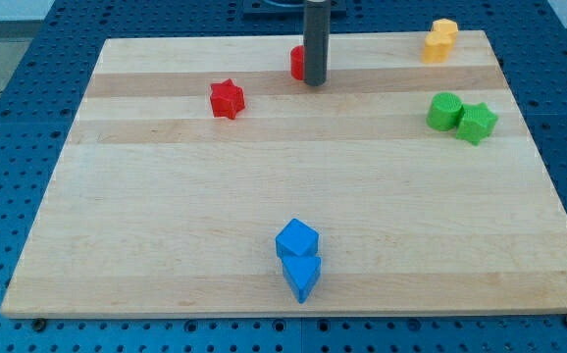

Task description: Move the red circle to the top centre

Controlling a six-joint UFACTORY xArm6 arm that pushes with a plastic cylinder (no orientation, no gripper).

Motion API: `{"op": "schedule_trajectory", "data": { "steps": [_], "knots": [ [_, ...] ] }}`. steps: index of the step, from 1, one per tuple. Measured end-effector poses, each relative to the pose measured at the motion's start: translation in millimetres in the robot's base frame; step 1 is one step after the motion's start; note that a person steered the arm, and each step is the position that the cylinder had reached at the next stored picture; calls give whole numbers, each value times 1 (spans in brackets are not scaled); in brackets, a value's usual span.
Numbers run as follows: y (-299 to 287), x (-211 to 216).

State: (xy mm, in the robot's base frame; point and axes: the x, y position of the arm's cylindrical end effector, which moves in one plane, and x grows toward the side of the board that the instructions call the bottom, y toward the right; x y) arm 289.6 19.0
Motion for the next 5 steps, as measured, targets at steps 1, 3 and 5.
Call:
{"op": "schedule_trajectory", "data": {
  "steps": [1,3,5],
  "knots": [
    [-11,-11],
    [-11,-33],
    [-11,-45]
  ]
}}
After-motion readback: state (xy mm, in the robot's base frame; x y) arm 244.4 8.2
